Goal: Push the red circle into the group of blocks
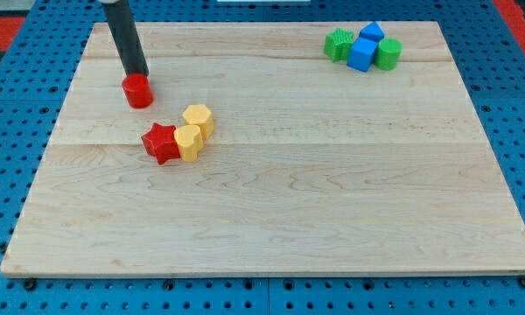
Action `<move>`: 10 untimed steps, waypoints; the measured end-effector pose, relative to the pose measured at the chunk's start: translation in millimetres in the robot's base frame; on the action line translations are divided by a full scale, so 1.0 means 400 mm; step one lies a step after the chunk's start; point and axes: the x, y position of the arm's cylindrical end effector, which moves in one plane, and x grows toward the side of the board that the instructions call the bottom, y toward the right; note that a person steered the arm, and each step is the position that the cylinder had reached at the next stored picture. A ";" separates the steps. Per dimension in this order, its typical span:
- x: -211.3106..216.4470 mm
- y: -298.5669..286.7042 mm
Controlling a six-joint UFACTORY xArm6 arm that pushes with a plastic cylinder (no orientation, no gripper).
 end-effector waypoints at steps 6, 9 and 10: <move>0.129 -0.073; 0.171 0.111; 0.171 0.096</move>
